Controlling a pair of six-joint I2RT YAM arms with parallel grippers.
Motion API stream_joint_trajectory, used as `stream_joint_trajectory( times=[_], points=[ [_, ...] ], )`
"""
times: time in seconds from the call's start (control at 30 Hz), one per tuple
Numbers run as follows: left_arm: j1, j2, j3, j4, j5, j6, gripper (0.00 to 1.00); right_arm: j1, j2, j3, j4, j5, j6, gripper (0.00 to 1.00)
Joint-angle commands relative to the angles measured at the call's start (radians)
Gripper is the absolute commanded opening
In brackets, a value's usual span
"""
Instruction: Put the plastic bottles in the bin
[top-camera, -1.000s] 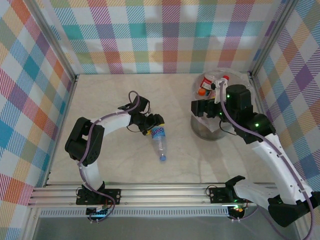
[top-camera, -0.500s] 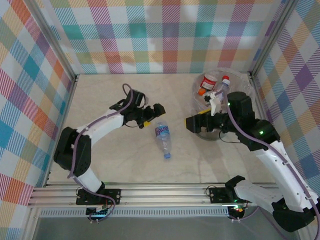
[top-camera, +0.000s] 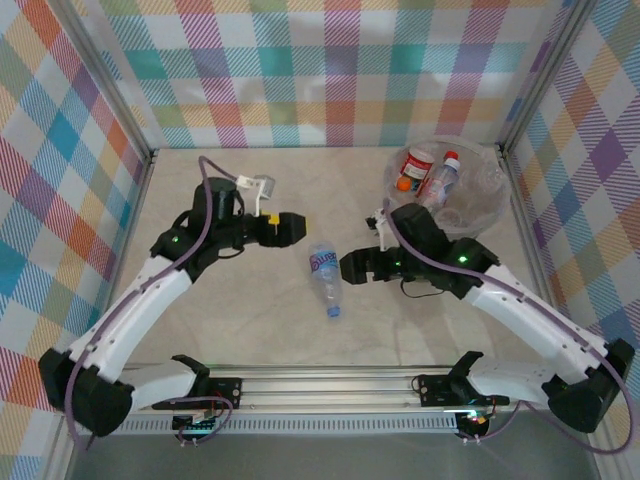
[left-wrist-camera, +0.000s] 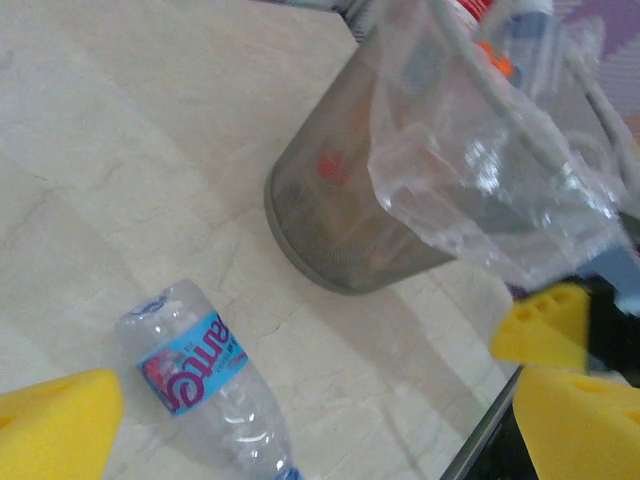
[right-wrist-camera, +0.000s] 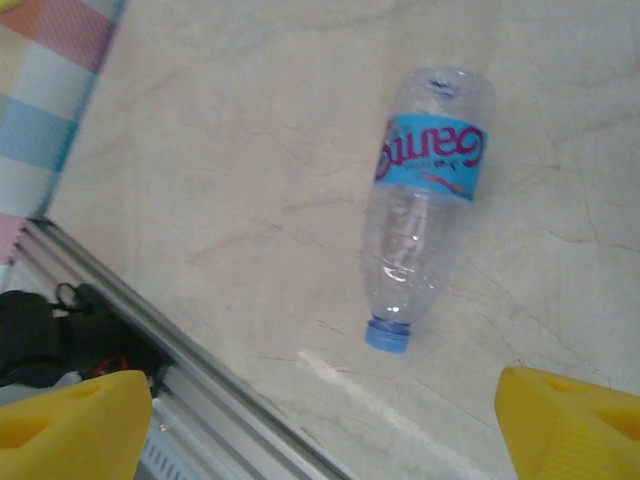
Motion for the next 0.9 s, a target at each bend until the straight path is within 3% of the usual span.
stream_joint_trajectory(
  times=[0.0,0.4,0.6,0.87],
  points=[
    [0.006,-0.092,-0.061,-0.053,0.048,0.154,1.0,0.038,0.054,0.0,0.042,0.14,0.087,0.88],
    [0.005,-0.46,-0.245,-0.109,0.073,0.26,1.0,0.078,0.31,0.019,0.175,0.17,0.185,0.88],
    [0.005,-0.551,-0.334,-0.107,0.057,0.262,1.0,0.096,0.443,0.07,0.209,0.161,0.209,0.92],
    [0.005,-0.541,-0.325,-0.115,0.086,0.269,1.0,0.099,0.603,0.136,0.26,0.128,0.203,0.93]
  ],
)
